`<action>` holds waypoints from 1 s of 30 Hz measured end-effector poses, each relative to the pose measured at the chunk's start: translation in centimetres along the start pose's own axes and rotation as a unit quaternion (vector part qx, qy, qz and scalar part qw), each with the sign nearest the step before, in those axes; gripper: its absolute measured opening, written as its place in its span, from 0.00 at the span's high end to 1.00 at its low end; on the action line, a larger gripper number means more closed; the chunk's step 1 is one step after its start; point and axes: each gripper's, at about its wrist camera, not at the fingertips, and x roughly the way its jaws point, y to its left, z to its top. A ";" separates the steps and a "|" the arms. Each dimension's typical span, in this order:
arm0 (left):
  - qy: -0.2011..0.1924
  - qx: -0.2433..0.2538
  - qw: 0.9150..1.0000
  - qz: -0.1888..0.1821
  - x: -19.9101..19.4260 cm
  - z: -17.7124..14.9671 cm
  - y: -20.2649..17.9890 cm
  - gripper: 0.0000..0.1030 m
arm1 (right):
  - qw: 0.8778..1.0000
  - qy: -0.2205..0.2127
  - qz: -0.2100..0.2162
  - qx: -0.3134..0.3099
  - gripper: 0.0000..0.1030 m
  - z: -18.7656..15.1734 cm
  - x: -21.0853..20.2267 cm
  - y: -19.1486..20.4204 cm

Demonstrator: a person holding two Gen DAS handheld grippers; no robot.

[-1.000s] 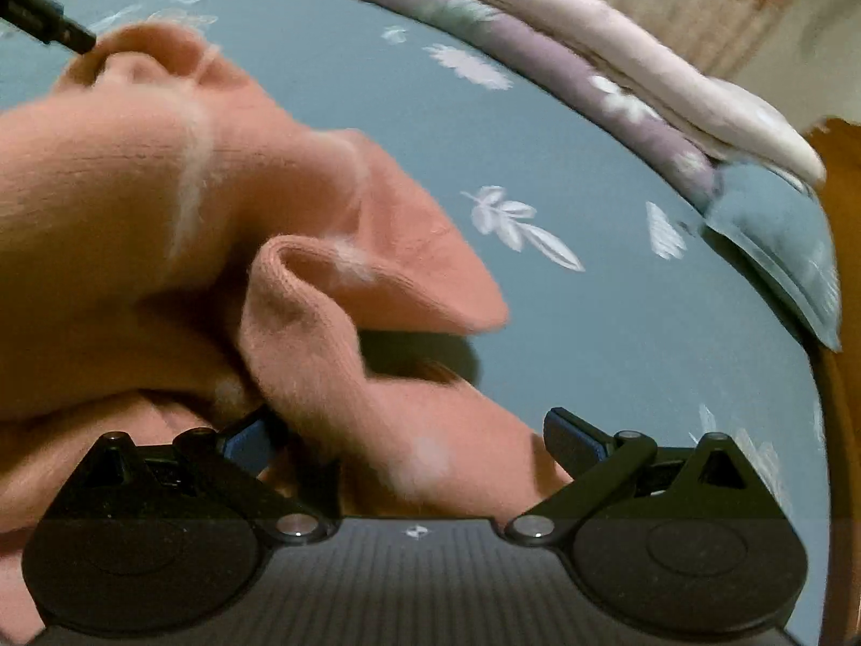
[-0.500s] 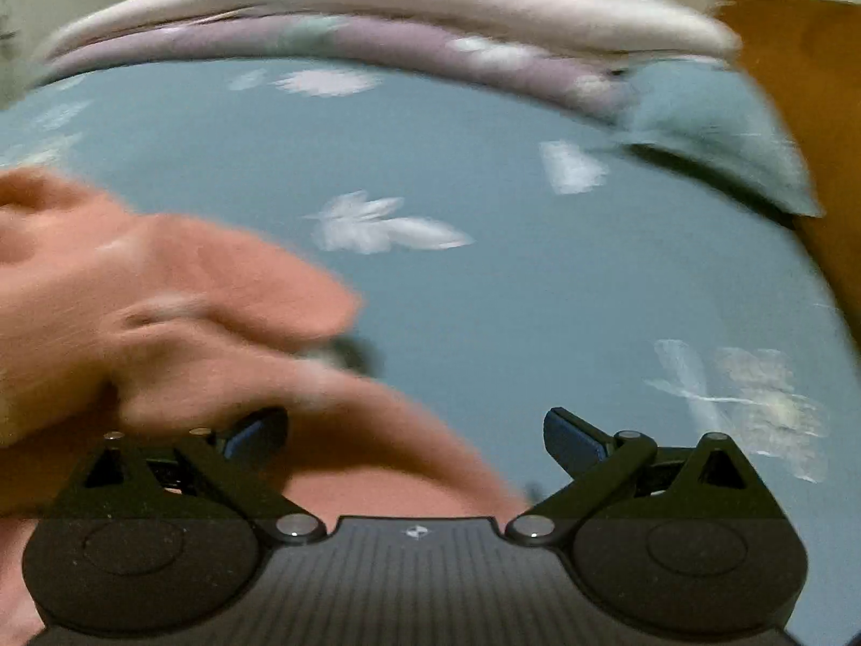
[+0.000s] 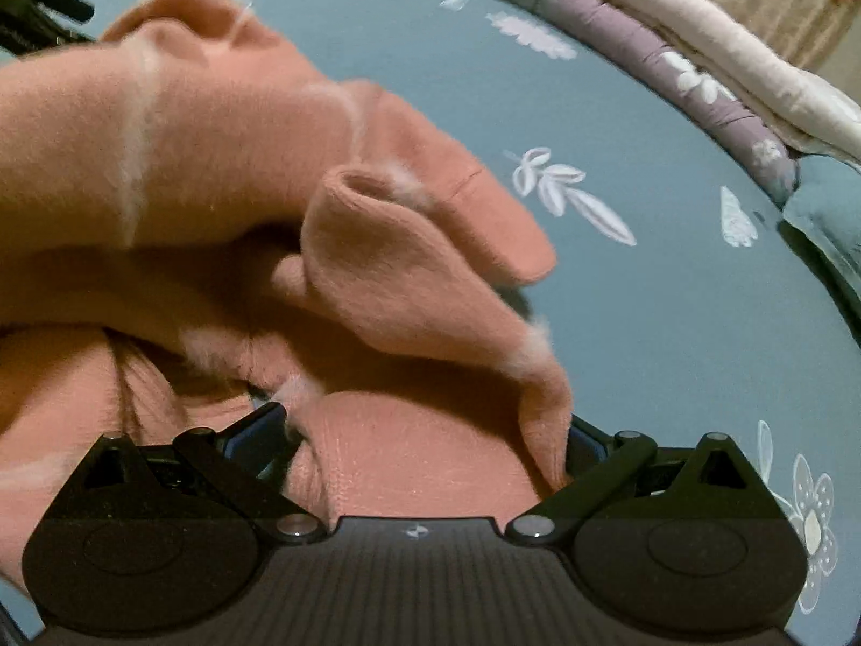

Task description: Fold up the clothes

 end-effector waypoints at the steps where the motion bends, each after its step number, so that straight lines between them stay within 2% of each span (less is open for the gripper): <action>1: -0.002 0.002 1.000 -0.002 0.0 0.0 -0.2 0.10 | 1.000 -0.002 -0.008 -0.012 0.00 0.1 0.3 0.1; 5: -0.002 0.003 1.000 -0.006 0.0 -0.1 -0.2 0.10 | 1.000 -0.006 -0.011 -0.019 0.00 0.6 1.7 0.5; 9: 0.004 -0.003 1.000 -0.007 0.1 -0.3 -0.2 0.10 | 1.000 -0.002 0.011 -0.018 0.00 1.0 1.2 0.6; 13: 0.009 -0.006 1.000 -0.009 0.5 -0.5 -0.2 0.10 | 1.000 -0.002 0.004 -0.029 0.00 0.9 1.5 0.8; 15: 0.010 -0.007 1.000 -0.010 0.6 -0.4 -0.3 0.10 | 1.000 -0.015 -0.008 -0.002 0.00 1.3 2.0 0.6; 19: 0.005 -0.001 1.000 -0.011 0.2 -0.4 -0.4 0.10 | 0.996 -0.037 -0.065 0.048 0.00 1.1 1.6 -0.2; 22: 0.007 0.001 1.000 -0.009 0.1 -0.5 -0.2 0.10 | 0.988 -0.046 -0.110 0.102 0.00 0.1 0.2 -2.7; 26: 0.010 -0.008 1.000 -0.010 0.4 -0.3 0.0 0.10 | 0.965 -0.023 -0.193 0.178 0.00 -2.0 -0.8 -8.0; 30: 0.009 0.000 1.000 -0.017 0.6 -0.1 -0.6 0.10 | 0.953 -0.002 -0.213 0.216 0.00 -4.4 -1.3 -12.2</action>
